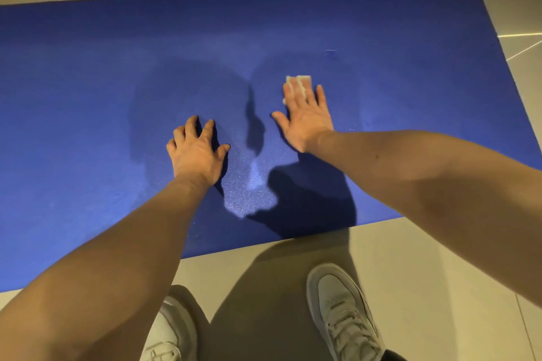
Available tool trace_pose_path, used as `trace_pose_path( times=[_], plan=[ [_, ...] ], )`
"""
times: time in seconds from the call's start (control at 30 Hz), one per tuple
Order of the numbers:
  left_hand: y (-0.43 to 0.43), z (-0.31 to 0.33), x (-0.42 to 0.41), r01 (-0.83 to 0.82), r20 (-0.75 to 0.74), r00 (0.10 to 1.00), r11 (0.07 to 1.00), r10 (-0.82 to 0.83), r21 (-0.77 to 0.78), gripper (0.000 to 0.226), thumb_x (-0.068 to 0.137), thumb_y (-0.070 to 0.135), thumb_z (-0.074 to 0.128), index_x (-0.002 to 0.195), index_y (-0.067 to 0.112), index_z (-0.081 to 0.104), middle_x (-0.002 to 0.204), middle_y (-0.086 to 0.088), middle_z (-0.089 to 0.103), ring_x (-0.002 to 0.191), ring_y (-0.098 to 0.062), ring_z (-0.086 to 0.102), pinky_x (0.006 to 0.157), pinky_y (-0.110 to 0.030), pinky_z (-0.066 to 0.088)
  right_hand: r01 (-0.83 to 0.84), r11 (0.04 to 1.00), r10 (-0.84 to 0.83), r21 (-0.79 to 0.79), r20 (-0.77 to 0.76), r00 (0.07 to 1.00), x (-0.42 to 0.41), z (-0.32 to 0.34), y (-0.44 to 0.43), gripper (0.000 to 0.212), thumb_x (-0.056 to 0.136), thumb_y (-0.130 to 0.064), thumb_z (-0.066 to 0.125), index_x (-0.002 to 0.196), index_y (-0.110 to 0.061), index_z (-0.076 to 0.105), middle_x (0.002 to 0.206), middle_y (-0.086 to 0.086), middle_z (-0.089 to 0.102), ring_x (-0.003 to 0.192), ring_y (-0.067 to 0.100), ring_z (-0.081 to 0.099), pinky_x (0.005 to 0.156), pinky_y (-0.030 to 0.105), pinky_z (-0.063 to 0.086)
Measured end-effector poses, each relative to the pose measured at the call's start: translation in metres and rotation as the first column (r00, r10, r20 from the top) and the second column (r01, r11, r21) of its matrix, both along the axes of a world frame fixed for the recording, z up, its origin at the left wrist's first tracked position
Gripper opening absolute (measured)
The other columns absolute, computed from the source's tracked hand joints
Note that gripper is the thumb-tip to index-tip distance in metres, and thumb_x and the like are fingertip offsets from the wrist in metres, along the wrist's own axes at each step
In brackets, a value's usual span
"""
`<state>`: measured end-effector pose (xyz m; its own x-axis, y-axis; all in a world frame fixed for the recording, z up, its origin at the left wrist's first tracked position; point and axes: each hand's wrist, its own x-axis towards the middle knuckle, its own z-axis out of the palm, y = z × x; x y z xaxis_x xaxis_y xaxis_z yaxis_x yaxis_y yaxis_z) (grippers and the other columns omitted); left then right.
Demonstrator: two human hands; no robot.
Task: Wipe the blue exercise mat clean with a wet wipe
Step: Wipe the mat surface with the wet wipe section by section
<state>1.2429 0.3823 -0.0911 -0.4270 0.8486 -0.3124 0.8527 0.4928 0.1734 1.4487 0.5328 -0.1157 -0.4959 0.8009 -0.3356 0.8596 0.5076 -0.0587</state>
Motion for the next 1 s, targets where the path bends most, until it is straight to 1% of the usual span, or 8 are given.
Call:
trace_pose_path(
  times=[0.13,0.27,0.43,0.6,0.73,0.83,0.9,1.0],
  plan=[
    [0.004,-0.001,-0.004,-0.002,0.003,1.0,1.0,0.002,0.004,0.068,0.097,0.054,0.051,0.155,0.026,0.032,0.161,-0.007,0.019,0.142,-0.034,0.02,0.115,-0.049,0.02,0.204,0.979,-0.204,-0.018,-0.027,0.979,-0.028,0.001,-0.006,0.085,0.101,-0.066,0.013,0.162,-0.009,-0.007,0.17,0.009,-0.016,0.154,0.032,-0.022,0.125,0.051,-0.013],
    [0.01,-0.002,-0.009,0.0,-0.005,1.0,1.0,0.0,0.002,0.068,0.097,0.054,0.053,0.155,0.026,0.032,0.162,-0.007,0.019,0.141,-0.034,0.02,0.114,-0.049,0.02,-0.07,0.995,0.06,-0.073,-0.126,0.99,-0.067,-0.001,-0.033,0.082,0.103,-0.063,0.024,0.163,-0.012,0.002,0.171,0.003,-0.012,0.154,0.031,-0.022,0.125,0.051,-0.012],
    [0.024,-0.003,-0.011,0.006,-0.003,1.0,1.0,-0.006,0.019,0.067,0.096,0.053,0.054,0.154,0.026,0.033,0.162,-0.007,0.02,0.142,-0.035,0.02,0.113,-0.05,0.021,-0.28,0.959,0.279,-0.034,-0.028,0.96,-0.057,-0.004,-0.015,0.075,0.103,-0.065,0.013,0.163,-0.025,-0.004,0.17,-0.007,-0.016,0.153,0.035,-0.024,0.122,0.06,-0.011],
    [0.033,-0.002,-0.013,0.019,-0.007,1.0,1.0,-0.019,0.009,0.069,0.097,0.054,0.053,0.155,0.026,0.03,0.162,-0.007,0.019,0.143,-0.034,0.019,0.114,-0.049,0.02,0.036,0.999,-0.037,0.011,0.045,0.998,-0.02,0.0,0.033,0.082,0.101,-0.066,0.008,0.163,-0.015,-0.009,0.17,0.002,-0.017,0.155,0.026,-0.021,0.124,0.055,-0.012],
    [0.036,-0.002,-0.017,0.016,-0.012,1.0,1.0,-0.016,-0.009,0.07,0.097,0.055,0.052,0.156,0.027,0.029,0.163,-0.007,0.017,0.143,-0.034,0.018,0.115,-0.05,0.019,0.185,0.983,-0.185,-0.014,0.004,0.983,-0.053,-0.001,0.02,0.087,0.101,-0.066,0.012,0.161,-0.007,-0.01,0.169,0.011,-0.018,0.153,0.033,-0.024,0.124,0.052,-0.012],
    [0.037,-0.003,-0.02,0.025,-0.023,0.999,1.0,-0.026,-0.017,0.07,0.097,0.056,0.05,0.156,0.027,0.028,0.163,-0.007,0.015,0.143,-0.034,0.018,0.115,-0.049,0.02,-0.056,0.996,0.05,-0.072,-0.092,0.995,-0.086,-0.004,-0.006,0.085,0.103,-0.063,0.022,0.162,-0.008,-0.006,0.17,0.008,-0.016,0.153,0.031,-0.026,0.126,0.05,-0.01],
    [0.038,-0.003,-0.022,0.026,-0.014,1.0,1.0,-0.026,-0.004,0.07,0.097,0.057,0.049,0.156,0.026,0.028,0.164,-0.008,0.016,0.143,-0.034,0.018,0.114,-0.049,0.02,-0.25,0.967,0.247,-0.047,-0.052,0.968,-0.095,-0.006,-0.014,0.079,0.105,-0.06,0.019,0.163,-0.011,-0.004,0.17,0.005,-0.014,0.154,0.029,-0.024,0.126,0.049,-0.006],
    [0.042,-0.003,-0.023,0.026,-0.025,0.999,1.0,-0.027,-0.017,0.071,0.097,0.057,0.05,0.157,0.027,0.027,0.164,-0.007,0.015,0.144,-0.034,0.017,0.115,-0.05,0.019,-0.347,0.937,0.344,-0.027,-0.074,0.936,-0.087,-0.004,0.003,0.074,0.106,-0.056,0.021,0.163,-0.015,-0.003,0.171,0.0,-0.01,0.155,0.023,-0.02,0.127,0.047,-0.007]
  ],
)
